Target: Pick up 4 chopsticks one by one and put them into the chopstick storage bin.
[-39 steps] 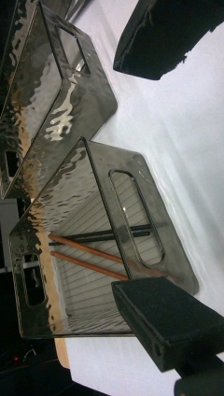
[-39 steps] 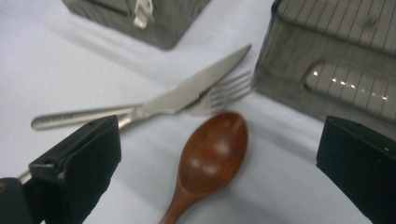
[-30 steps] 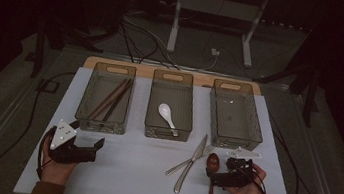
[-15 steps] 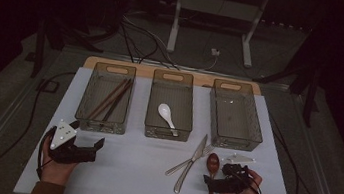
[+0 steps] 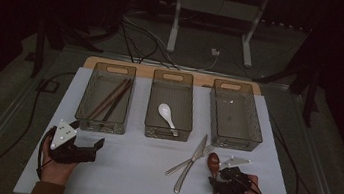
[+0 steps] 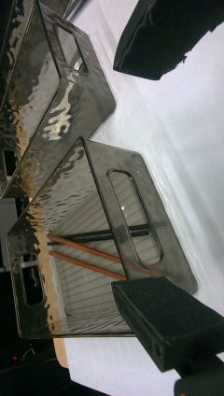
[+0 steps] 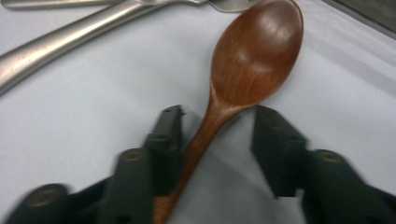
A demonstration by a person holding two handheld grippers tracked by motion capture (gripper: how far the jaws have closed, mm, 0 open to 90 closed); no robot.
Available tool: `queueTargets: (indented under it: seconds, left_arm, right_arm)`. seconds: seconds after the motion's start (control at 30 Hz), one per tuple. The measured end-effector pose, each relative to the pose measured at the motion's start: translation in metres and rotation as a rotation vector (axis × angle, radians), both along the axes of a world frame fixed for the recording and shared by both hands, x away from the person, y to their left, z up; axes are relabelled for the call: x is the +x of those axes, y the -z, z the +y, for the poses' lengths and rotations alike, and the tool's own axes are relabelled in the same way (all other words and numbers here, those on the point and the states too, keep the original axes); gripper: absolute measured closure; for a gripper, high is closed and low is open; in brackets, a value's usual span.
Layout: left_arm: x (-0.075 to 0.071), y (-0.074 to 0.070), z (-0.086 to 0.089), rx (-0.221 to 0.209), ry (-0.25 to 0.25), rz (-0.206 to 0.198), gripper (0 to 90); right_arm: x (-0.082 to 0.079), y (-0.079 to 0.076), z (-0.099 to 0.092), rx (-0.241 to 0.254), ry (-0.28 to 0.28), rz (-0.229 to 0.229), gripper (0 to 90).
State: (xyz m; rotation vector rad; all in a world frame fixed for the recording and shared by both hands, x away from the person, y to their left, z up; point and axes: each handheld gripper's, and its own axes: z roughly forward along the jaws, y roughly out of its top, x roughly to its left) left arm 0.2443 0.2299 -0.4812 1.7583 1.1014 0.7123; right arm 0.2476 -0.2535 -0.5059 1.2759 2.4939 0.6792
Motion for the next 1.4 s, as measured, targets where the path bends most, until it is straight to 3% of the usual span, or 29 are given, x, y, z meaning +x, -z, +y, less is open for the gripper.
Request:
queueTargets:
  seconds: [0.3, 0.43, 0.6, 0.7, 0.8, 0.9, 1.07, 1.4]
  left_arm:
    - [0.000, 0.000, 0.000, 0.001, 0.001, -0.001, 0.7]
    - [0.000, 0.000, -0.001, 0.003, 0.002, -0.001, 0.7]
    - [0.000, 0.000, -0.002, 0.006, 0.004, 0.001, 0.7]
    - [0.000, 0.000, -0.002, 0.005, 0.004, 0.000, 0.7]
    - [-0.001, 0.000, -0.001, 0.004, 0.003, -0.003, 0.7]
    - [-0.001, 0.000, -0.001, 0.005, 0.003, -0.002, 0.7]
    - [0.000, 0.000, 0.000, 0.001, 0.000, 0.000, 0.7]
    - [0.000, 0.000, -0.001, 0.003, 0.000, 0.000, 0.7]
  right_arm:
    - [0.003, -0.002, -0.007, -0.016, 0.009, 0.016, 80.8]
    - [0.004, -0.002, -0.008, -0.009, 0.009, 0.016, 80.1]
    - [0.006, 0.000, -0.005, -0.007, 0.009, 0.001, 71.4]
    - [0.006, -0.001, -0.002, -0.025, -0.002, 0.006, 73.9]
    - [0.006, -0.001, -0.001, -0.031, -0.007, 0.006, 81.7]
    - [0.005, -0.002, 0.002, -0.045, -0.005, 0.003, 82.1]
    - [0.003, -0.004, -0.003, -0.014, 0.009, -0.001, 82.6]
    - [-0.002, -0.024, -0.008, 0.048, 0.026, -0.080, 82.6]
